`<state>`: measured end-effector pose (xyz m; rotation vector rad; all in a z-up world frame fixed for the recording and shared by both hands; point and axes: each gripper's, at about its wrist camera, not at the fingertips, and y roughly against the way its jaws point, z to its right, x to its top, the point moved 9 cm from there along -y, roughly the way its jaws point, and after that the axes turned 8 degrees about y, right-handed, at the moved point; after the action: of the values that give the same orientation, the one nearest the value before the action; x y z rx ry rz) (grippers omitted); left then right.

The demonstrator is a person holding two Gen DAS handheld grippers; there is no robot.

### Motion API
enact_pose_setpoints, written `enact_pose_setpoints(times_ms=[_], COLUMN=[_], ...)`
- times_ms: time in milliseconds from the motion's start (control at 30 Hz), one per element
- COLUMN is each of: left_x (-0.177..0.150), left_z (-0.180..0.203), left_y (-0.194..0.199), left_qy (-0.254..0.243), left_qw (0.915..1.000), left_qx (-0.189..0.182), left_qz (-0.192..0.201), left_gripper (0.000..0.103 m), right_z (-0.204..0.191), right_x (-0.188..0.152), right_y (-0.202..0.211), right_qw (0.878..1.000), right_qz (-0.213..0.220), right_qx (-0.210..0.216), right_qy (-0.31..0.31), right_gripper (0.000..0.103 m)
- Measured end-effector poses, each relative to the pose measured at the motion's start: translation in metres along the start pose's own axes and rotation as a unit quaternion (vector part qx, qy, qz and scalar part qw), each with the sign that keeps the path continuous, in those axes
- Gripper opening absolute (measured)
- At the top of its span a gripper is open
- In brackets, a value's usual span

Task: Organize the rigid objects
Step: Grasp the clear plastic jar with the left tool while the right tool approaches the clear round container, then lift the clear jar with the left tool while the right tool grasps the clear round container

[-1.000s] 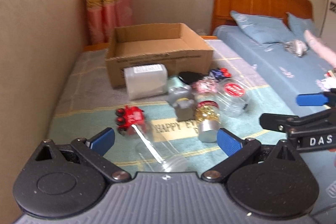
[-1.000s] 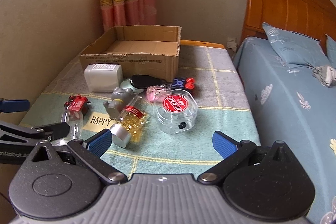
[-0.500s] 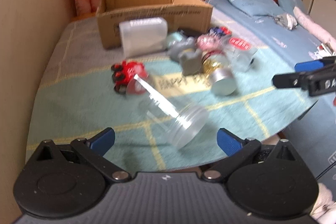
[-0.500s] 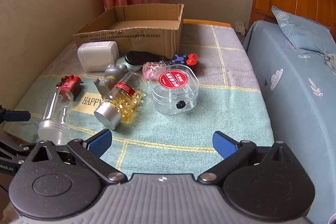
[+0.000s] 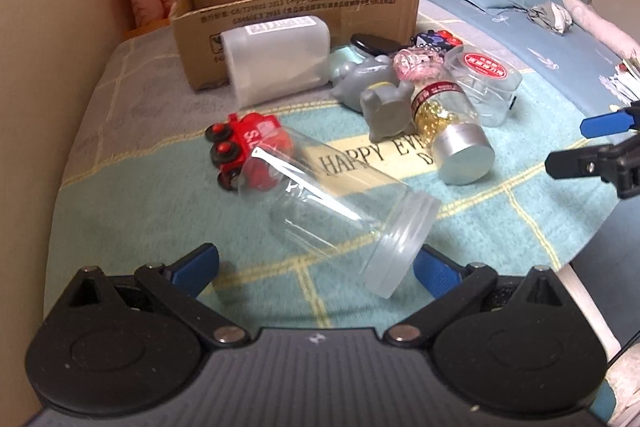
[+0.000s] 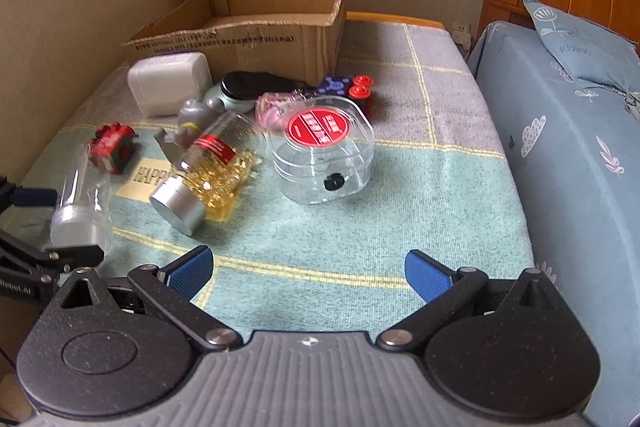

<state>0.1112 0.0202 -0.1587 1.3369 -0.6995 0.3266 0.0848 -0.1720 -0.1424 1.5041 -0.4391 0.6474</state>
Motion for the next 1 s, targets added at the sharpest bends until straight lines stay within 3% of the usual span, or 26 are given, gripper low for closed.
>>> enact_pose_setpoints(times_ms=[400, 700, 1000], left_x=[0.02, 0.023, 0.026], left_z=[0.011, 0.018, 0.018], left_y=[-0.015, -0.015, -0.019], left_qy=[-0.068, -0.071, -0.071], left_qw=[0.9973, 0.997, 0.9974], left_qx=[0.024, 0.015, 0.006], left_qz=[0.013, 0.026, 0.016], left_gripper=[0.102, 0.102, 0.097], right_z=[0.012, 0.014, 0.013], right_x=[-0.009, 0.008, 0.033], right_y=[-0.025, -0.04, -0.061], right_qw=[0.999, 0.997, 0.994], right_qz=[-0.023, 0.001, 0.005], right_qx=[-0.015, 0.013, 0.038], right_qy=[0.04, 0.072, 0.104], right_gripper=[0.103, 0.103, 0.103])
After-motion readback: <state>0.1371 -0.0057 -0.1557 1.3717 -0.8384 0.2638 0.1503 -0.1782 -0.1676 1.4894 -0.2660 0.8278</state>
